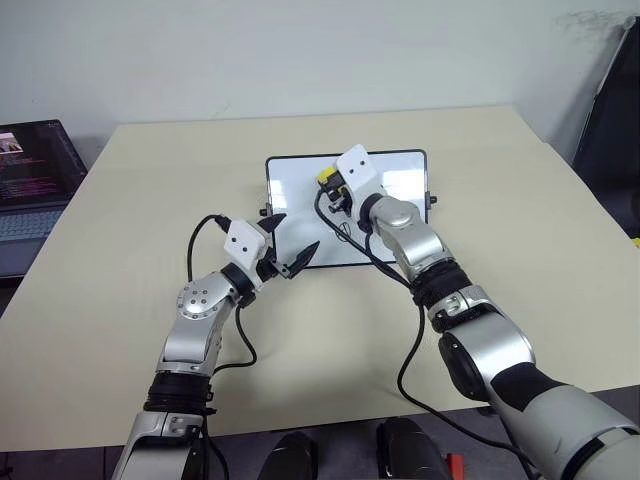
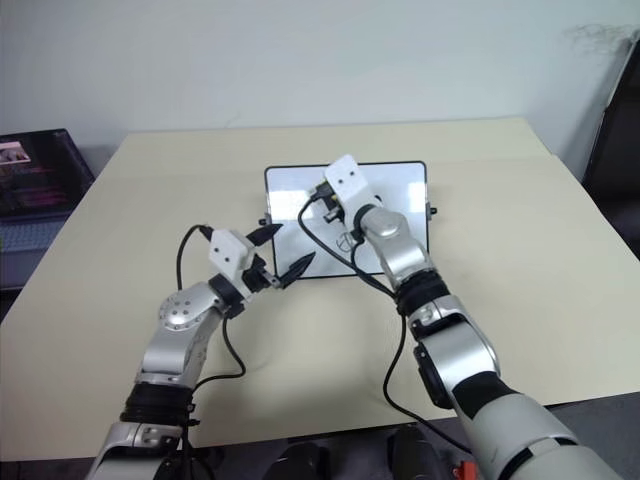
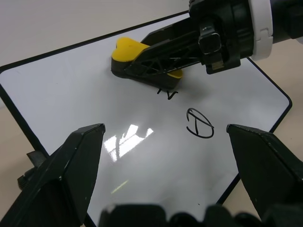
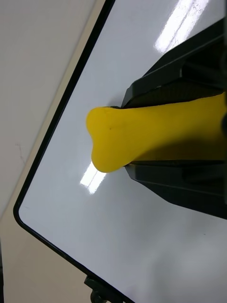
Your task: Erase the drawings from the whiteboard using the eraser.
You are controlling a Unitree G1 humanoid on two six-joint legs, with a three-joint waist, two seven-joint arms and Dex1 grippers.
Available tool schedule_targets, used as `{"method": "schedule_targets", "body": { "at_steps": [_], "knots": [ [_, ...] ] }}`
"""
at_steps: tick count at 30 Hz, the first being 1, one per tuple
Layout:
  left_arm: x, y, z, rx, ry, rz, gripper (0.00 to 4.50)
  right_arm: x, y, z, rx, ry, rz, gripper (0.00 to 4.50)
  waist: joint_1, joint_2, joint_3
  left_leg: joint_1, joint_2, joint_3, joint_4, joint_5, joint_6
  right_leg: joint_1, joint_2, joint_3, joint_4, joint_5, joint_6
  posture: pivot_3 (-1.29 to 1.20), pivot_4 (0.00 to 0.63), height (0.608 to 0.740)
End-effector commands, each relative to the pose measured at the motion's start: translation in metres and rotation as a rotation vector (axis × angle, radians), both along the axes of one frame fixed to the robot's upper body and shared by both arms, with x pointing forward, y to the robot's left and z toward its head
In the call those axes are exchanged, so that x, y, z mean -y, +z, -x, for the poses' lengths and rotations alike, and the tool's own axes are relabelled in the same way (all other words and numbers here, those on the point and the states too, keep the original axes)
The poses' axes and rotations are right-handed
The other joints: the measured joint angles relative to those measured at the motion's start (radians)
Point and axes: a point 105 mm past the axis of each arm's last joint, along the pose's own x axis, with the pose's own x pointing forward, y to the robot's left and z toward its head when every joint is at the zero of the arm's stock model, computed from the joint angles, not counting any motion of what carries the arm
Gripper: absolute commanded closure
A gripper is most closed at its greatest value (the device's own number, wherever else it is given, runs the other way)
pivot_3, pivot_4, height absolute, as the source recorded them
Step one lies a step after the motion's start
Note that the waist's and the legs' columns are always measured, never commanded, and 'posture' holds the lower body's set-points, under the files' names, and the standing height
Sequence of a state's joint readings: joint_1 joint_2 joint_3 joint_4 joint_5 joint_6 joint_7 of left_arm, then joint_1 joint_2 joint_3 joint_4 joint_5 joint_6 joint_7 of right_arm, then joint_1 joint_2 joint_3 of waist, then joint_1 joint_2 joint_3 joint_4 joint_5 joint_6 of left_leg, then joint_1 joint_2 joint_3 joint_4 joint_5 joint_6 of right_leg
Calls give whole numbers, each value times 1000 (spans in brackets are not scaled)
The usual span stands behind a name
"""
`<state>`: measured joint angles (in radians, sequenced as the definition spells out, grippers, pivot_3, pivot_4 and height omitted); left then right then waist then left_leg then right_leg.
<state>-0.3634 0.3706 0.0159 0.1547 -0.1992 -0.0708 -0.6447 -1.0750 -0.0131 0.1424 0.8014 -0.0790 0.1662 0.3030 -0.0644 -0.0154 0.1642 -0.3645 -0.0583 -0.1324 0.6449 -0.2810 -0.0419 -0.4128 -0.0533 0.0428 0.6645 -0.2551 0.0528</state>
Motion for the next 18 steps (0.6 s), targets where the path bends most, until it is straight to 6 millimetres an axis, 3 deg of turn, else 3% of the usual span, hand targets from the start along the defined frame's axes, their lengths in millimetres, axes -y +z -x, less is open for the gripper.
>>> {"method": "schedule_targets", "body": {
  "at_steps": [1,10,18],
  "knots": [
    [0,15,2,56,0,5,0,7,1,-1,5,-21,0,3305,2,0,0,0,0,0,0,0,0,0,0,0,0,0,0,0,150,740],
    [5,14,0,51,-21,5,0,7,48,16,156,31,-195,3305,7,0,0,-2,0,0,0,0,0,-1,0,0,-1,0,0,0,150,740],
    [8,15,-2,49,-39,2,0,15,62,18,213,3,-256,3305,6,0,0,-3,0,0,0,0,0,-3,0,0,-1,0,0,0,150,740]
  ]
}}
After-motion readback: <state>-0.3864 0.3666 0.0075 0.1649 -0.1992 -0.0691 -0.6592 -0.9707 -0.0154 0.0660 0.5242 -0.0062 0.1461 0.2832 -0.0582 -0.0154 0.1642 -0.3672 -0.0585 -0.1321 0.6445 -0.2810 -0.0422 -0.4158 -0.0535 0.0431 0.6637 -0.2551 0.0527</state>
